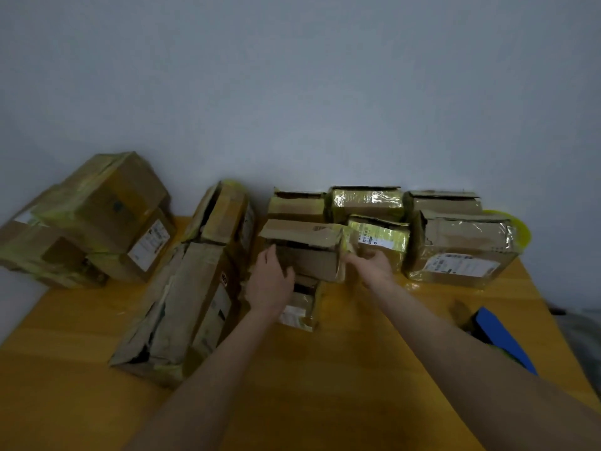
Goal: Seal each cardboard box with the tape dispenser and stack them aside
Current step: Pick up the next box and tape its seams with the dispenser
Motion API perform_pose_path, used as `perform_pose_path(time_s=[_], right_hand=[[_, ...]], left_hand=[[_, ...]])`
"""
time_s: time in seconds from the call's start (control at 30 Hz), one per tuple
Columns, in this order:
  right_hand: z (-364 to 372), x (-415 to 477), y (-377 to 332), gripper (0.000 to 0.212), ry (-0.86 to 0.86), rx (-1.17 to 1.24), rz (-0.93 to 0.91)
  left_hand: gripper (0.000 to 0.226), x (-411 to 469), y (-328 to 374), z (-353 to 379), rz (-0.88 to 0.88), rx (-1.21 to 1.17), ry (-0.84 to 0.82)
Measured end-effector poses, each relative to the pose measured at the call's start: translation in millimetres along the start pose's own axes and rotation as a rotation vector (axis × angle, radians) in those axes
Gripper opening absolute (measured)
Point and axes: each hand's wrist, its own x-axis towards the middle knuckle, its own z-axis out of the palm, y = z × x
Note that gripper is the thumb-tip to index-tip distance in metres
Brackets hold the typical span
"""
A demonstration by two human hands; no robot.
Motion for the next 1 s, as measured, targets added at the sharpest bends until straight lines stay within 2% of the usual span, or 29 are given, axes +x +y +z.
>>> perform_pose_path(time_s=[0.07,0.13,0.2,0.3,0.4,0.47,0.57,0.67,0.77,0.83,0.9,1.0], right_hand=[[-4,-1,2,0.054,0.088,-0.152,-0.172],[-8,-3,-2,0.057,0.072,-0.298,-0.346],[-11,-5,-11,0.064,0.041,-0.431,-0.467],[-9,-2,-24,0.068,0.019,-0.623,-0.564],[-1,1,-28,0.068,0.009,-0.716,-0.605],[3,4,-28,0.078,0.012,-0.631,-0.565],[1,8,-25,0.102,0.005,-0.246,-0.254],[-2,10,-11,0.099,-0.063,-0.029,-0.007],[3,7,0,0.082,-0.138,0.030,0.014],[6,5,0,0.075,-0.128,0.090,-0.004],[7,2,-6,0.072,-0.096,0.164,0.003],[1,-5,-22,0.062,-0.031,0.236,-0.015]], left_hand=[[0.057,0,8,-9,0.020,-0.046,0.021],[0.054,2,15,-17,0.004,-0.037,0.010],[0.054,3,23,-21,-0.084,-0.083,-0.040],[0.054,6,35,-23,-0.223,-0.190,-0.092],[0.055,15,35,-25,-0.249,-0.209,-0.095],[0.055,27,27,-26,-0.270,-0.259,-0.072],[0.058,51,10,-29,-0.358,-0.373,-0.070],[0.063,74,-3,-26,-0.455,-0.436,-0.173],[0.070,90,-7,-20,-0.513,-0.477,-0.317],[0.071,92,-6,-18,-0.501,-0.501,-0.374],[0.063,90,-3,-21,-0.424,-0.508,-0.294],[0.053,87,13,-42,-0.292,-0.541,-0.076]])
